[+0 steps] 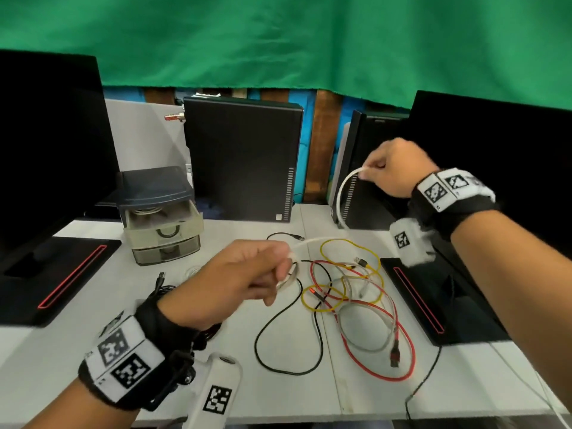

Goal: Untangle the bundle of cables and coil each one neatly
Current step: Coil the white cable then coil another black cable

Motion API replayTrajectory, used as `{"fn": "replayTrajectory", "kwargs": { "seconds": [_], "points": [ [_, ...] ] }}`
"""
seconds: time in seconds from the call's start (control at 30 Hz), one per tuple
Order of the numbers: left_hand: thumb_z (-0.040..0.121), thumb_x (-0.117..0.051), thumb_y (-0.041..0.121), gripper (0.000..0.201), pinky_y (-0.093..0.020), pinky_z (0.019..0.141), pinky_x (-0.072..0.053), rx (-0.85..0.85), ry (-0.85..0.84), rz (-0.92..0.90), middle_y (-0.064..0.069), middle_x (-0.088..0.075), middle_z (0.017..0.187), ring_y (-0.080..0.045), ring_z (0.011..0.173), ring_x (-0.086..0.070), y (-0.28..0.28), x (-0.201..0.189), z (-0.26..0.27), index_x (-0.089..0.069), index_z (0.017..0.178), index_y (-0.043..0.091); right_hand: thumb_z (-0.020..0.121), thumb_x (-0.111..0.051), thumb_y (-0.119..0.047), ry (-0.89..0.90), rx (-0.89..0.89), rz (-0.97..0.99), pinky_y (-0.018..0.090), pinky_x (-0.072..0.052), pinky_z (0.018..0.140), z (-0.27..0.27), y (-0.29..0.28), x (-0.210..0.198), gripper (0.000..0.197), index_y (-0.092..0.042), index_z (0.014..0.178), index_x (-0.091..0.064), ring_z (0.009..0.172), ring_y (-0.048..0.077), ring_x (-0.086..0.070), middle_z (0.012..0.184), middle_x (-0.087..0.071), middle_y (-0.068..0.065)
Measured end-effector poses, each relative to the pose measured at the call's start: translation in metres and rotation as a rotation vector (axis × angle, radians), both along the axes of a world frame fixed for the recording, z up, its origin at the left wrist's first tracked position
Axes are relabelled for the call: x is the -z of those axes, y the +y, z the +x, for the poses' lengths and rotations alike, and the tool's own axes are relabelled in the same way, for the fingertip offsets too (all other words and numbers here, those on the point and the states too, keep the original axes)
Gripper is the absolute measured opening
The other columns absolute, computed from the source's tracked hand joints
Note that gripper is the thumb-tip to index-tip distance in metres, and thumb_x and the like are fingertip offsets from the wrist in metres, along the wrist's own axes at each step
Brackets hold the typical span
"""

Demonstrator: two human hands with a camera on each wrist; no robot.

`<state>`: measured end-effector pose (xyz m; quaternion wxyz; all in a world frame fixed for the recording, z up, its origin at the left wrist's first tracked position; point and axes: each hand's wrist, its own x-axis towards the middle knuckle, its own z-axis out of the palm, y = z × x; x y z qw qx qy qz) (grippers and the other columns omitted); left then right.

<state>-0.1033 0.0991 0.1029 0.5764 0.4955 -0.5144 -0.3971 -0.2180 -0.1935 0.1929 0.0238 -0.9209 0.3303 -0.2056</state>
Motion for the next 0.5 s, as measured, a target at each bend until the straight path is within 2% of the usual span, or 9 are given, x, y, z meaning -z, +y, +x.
{"fn": "replayTrajectory", "kwargs": {
  "seconds": [0.1, 0.13, 0.2, 0.27, 0.33, 0.37, 0.43, 0.5],
  "points": [
    [0.097, -0.048, 0.035, 0.036, -0.023, 0.054, -0.042, 0.001, 0.318, -0.096, 0.009, -0.025, 0.056, -0.006, 0.044, -0.027, 0.008, -0.015, 0.003, -0.055, 0.065, 0.019, 0.087, -0.076, -0.026, 0.022, -0.102, 0.154, 0.033, -0.057, 0.067, -0.002, 0.019, 0.032, 0.021, -0.023, 0.066, -0.071, 0.072, 0.016, -0.066, 0.074, -0.07, -0.003],
    [0.098, -0.046, 0.035, 0.037, -0.022, 0.053, -0.041, 0.009, 0.397, -0.124, 0.009, -0.026, 0.056, -0.005, 0.044, -0.028, 0.011, -0.019, 0.005, -0.053, 0.066, 0.019, 0.087, -0.076, -0.024, 0.014, -0.15, 0.22, 0.034, -0.057, 0.066, -0.004, 0.027, 0.041, 0.02, -0.022, 0.068, -0.071, 0.069, 0.014, -0.066, 0.071, -0.07, -0.003],
    [0.099, -0.043, 0.036, 0.038, -0.021, 0.053, -0.04, 0.017, 0.494, -0.153, 0.01, -0.028, 0.055, -0.004, 0.043, -0.029, 0.015, -0.026, 0.006, -0.051, 0.066, 0.019, 0.087, -0.076, -0.019, -0.046, -0.262, 0.343, 0.039, -0.06, 0.072, -0.008, 0.049, 0.058, 0.015, -0.02, 0.073, -0.071, 0.068, 0.012, -0.066, 0.072, -0.071, -0.002],
    [0.099, -0.042, 0.036, 0.038, -0.021, 0.053, -0.04, -0.029, 0.524, -0.158, 0.009, -0.026, 0.056, -0.004, 0.043, -0.028, 0.015, -0.027, 0.006, -0.05, 0.066, 0.019, 0.087, -0.073, -0.012, -0.132, -0.331, 0.439, 0.042, -0.059, 0.081, -0.011, 0.071, 0.074, 0.011, -0.02, 0.079, -0.07, 0.077, 0.011, -0.068, 0.081, -0.071, -0.002],
    [0.099, -0.042, 0.036, 0.038, -0.022, 0.054, -0.04, -0.106, 0.52, -0.153, 0.007, -0.024, 0.057, -0.006, 0.044, -0.026, 0.012, -0.025, 0.005, -0.05, 0.067, 0.018, 0.087, -0.066, -0.004, -0.173, -0.371, 0.513, 0.04, -0.054, 0.096, -0.009, 0.09, 0.086, 0.021, -0.024, 0.09, -0.068, 0.096, 0.006, -0.066, 0.099, -0.071, -0.006],
    [0.099, -0.043, 0.036, 0.037, -0.023, 0.053, -0.04, -0.145, 0.518, -0.148, 0.007, -0.024, 0.058, -0.006, 0.044, -0.025, 0.009, -0.024, 0.004, -0.05, 0.067, 0.018, 0.086, -0.061, 0.0, -0.22, -0.4, 0.591, 0.039, -0.05, 0.102, -0.008, 0.098, 0.09, 0.028, -0.025, 0.096, -0.067, 0.104, 0.007, -0.065, 0.107, -0.071, -0.005],
    [0.098, -0.045, 0.035, 0.035, -0.022, 0.052, -0.041, -0.225, 0.517, -0.136, 0.007, -0.023, 0.057, -0.007, 0.044, -0.024, 0.005, -0.02, 0.005, -0.05, 0.068, 0.017, 0.085, -0.052, 0.003, -0.437, -0.481, 0.858, 0.041, -0.047, 0.106, -0.009, 0.115, 0.091, 0.031, -0.016, 0.106, -0.066, 0.109, 0.017, -0.068, 0.112, -0.073, 0.005],
    [0.098, -0.046, 0.035, 0.034, -0.021, 0.051, -0.043, -0.279, 0.528, -0.119, 0.007, -0.023, 0.057, -0.007, 0.043, -0.024, 0.001, -0.017, 0.007, -0.049, 0.07, 0.017, 0.095, -0.049, -0.009, -0.671, -0.521, 1.18, 0.042, -0.047, 0.105, -0.013, 0.135, 0.087, 0.024, -0.003, 0.114, -0.063, 0.105, 0.03, -0.07, 0.11, -0.073, 0.018]
  ]
}}
